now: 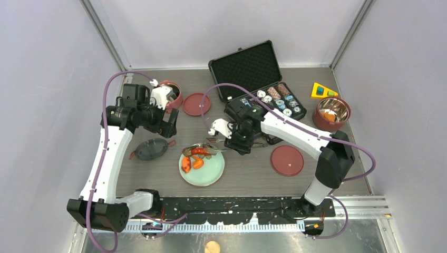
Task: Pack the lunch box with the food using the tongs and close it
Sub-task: Pick up the fake food from the plate.
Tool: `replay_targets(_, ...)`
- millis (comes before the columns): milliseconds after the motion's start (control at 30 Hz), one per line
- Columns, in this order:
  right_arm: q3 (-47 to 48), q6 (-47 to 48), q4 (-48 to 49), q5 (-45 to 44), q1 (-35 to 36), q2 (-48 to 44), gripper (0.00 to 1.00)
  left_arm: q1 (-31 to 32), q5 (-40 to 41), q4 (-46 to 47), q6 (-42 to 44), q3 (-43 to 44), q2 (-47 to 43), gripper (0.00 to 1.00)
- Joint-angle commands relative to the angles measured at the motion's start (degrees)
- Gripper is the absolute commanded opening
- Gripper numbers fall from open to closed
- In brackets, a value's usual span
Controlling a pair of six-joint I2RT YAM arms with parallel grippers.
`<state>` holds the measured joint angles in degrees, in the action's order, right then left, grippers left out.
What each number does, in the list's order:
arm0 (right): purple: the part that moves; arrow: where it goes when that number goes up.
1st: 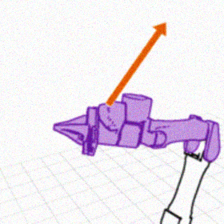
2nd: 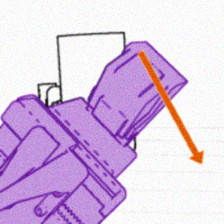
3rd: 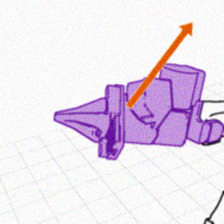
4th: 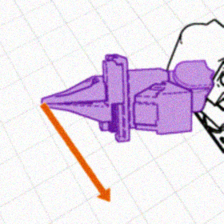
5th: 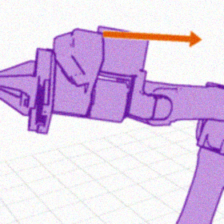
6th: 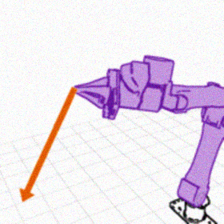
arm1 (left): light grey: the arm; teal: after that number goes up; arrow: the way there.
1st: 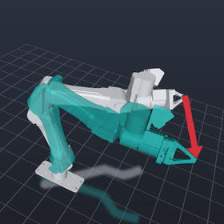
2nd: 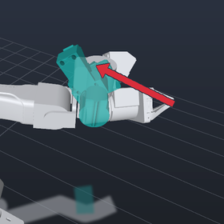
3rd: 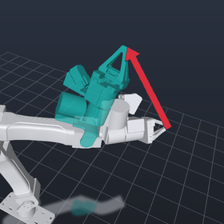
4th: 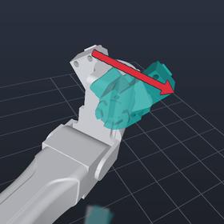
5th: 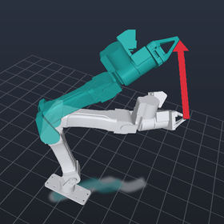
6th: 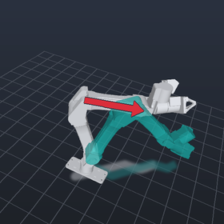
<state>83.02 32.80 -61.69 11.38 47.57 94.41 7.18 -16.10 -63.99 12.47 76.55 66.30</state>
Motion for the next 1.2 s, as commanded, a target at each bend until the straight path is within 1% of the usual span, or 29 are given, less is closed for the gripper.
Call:
replay_targets(0, 0.80, -0.09, 3.10, -0.74, 2.02, 1.70, 0.50, 0.29, -0.20, -0.06, 0.21, 0.14, -0.73, 1.00)
replay_targets(400, 1.86, 0.69, 4.43, -1.49, 4.39, 7.39, 0.49, 0.29, -0.07, 0.28, 0.21, -0.02, -0.66, 1.00)
replay_targets(667, 2.49, 1.39, 3.51, -1.21, 4.49, 8.88, 0.41, 0.33, 0.01, 0.40, 0.29, 0.04, -0.38, 1.00)
replay_targets(867, 2.34, 1.51, 1.13, -1.24, 4.43, 6.84, 0.32, 0.30, 0.04, 0.41, 0.28, 0.27, -0.21, 1.00)
replay_targets(1167, -0.95, -1.35, -1.20, -1.21, 3.68, -0.84, 0.22, 0.32, -0.06, 0.26, 0.06, 0.17, -0.52, 1.00)
